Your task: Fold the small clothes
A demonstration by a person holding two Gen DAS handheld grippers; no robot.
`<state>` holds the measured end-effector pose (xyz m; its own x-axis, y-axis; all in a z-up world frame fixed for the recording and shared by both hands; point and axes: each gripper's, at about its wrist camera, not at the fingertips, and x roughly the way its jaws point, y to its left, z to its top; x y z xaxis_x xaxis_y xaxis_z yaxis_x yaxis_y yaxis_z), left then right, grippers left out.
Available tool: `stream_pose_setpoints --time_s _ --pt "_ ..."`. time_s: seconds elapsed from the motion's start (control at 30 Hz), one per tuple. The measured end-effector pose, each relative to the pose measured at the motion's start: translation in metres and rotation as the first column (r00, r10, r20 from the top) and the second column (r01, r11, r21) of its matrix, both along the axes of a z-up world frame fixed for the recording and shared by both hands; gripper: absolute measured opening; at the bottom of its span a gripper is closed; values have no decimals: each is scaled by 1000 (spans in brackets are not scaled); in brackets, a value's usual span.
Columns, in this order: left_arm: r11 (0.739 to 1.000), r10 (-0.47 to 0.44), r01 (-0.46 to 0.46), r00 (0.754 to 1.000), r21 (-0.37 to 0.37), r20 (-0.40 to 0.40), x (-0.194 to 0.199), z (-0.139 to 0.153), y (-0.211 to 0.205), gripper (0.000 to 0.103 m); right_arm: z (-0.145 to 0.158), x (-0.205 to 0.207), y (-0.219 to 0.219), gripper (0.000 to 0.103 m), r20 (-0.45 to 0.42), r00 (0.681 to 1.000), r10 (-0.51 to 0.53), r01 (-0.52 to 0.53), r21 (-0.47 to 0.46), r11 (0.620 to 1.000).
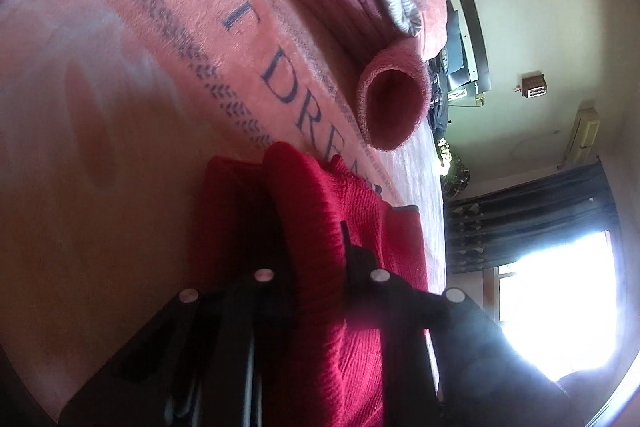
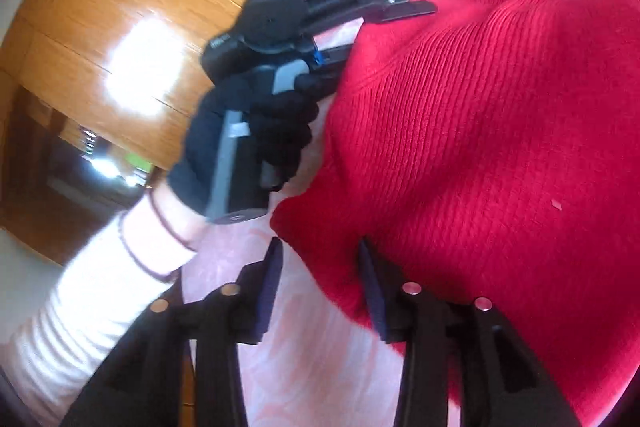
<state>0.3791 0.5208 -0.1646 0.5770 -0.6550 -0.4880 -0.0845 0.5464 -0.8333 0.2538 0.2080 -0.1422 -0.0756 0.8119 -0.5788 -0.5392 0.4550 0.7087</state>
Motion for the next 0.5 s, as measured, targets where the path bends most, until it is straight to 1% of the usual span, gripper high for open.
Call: stream_pose_setpoints --time_s 0.07,0.13,0.2,0.23,0.3,0.37,0.4,0.5 --pt "999 18 -20 997 37 73 -12 12 0 11 5 -3 -18 51 11 1000 -24 24 14 1000" --pt "995 44 -54 992 81 121 -25 16 0 11 6 -3 -38 51 9 998 -63 63 27 998" --pt "990 58 -70 994 122 93 -25 8 2 11 0 -2 -52 50 12 994 -104 104 12 994" --pt "989 52 -60 997 137 62 -21 0 0 11 -2 -3 -59 50 23 992 -127 127 -15 992" --pt "990 51 -56 998 128 42 -17 -4 -3 12 -1 -7 -68 50 31 989 -143 144 -42 989" --pt "992 47 -49 999 119 20 -17 -1 -3 13 1 -6 -74 50 20 988 -151 152 -50 987" --pt "992 41 -42 999 118 7 -17 2 -2 16 3 -6 -77 50 22 988 -152 153 -56 987" --pt "990 16 -9 999 139 -48 -32 14 2 22 10 -11 -92 51 70 981 -180 185 -87 979"
